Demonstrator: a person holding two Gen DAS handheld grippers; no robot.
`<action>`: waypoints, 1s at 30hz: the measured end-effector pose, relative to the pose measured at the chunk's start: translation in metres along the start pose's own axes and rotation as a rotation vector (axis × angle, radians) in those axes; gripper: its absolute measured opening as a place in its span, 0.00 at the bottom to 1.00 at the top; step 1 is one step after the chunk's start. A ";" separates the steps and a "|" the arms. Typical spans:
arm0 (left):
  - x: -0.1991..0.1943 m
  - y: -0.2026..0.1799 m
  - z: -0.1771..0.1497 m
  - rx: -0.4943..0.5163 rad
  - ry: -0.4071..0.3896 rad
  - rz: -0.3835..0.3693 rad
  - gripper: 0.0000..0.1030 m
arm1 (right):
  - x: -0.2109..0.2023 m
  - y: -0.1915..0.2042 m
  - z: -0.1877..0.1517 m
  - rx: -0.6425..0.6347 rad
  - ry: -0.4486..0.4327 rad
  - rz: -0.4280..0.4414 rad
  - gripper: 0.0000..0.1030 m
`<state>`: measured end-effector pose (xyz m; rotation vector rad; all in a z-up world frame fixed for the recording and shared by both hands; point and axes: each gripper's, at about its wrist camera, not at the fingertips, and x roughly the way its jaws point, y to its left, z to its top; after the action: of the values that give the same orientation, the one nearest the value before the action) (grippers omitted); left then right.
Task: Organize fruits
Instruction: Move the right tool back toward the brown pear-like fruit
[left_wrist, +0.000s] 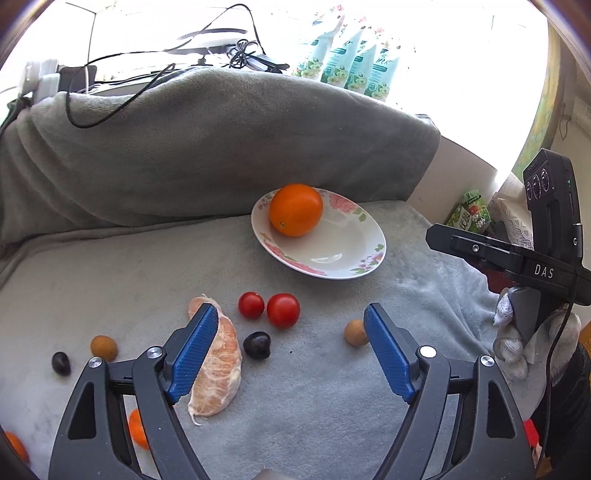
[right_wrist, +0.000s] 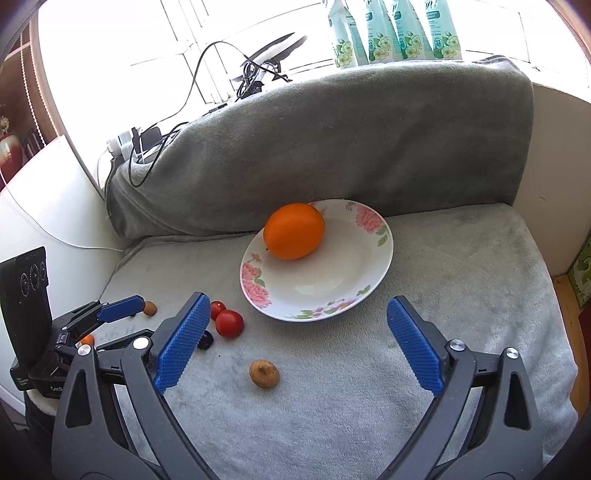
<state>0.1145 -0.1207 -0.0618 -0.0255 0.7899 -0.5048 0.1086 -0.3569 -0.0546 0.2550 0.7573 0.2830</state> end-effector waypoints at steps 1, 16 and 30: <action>-0.003 0.001 -0.002 0.000 -0.003 0.003 0.79 | 0.000 0.002 -0.001 -0.003 0.003 0.005 0.95; -0.046 0.029 -0.043 -0.043 -0.017 0.071 0.78 | 0.001 0.028 -0.012 -0.068 0.027 0.056 0.95; -0.058 0.061 -0.079 -0.140 0.016 0.123 0.65 | 0.010 0.040 -0.036 -0.157 0.058 0.008 0.95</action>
<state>0.0521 -0.0281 -0.0912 -0.1021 0.8361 -0.3325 0.0838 -0.3112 -0.0732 0.1019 0.7868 0.3568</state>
